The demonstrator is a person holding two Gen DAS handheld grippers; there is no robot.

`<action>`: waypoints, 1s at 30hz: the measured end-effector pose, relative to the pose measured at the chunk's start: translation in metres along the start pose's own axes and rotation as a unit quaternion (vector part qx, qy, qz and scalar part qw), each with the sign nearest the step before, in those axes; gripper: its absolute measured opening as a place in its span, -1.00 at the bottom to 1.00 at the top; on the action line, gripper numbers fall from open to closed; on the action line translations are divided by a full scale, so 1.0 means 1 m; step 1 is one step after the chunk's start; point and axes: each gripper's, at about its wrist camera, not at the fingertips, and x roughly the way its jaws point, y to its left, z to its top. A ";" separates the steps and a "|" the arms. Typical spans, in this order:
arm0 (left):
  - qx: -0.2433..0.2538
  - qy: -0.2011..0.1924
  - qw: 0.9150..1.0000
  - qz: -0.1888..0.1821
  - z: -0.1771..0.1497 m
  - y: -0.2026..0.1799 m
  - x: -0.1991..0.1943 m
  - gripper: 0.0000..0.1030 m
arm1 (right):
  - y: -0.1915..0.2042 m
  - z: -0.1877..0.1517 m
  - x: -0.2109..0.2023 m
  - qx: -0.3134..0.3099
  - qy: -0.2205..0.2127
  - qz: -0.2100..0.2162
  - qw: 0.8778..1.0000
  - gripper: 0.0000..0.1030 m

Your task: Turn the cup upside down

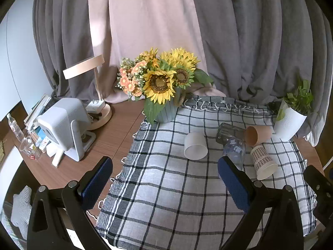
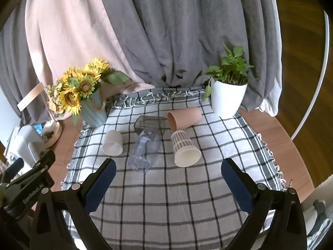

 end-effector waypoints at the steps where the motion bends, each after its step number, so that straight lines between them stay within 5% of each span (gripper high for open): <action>1: 0.000 0.000 1.000 0.000 0.000 0.000 0.000 1.00 | 0.000 0.000 0.000 0.000 0.000 0.002 1.000 0.97; 30: 0.006 0.000 1.000 -0.004 0.013 -0.006 -0.005 1.00 | 0.000 0.000 -0.006 0.001 -0.007 -0.003 1.000 0.97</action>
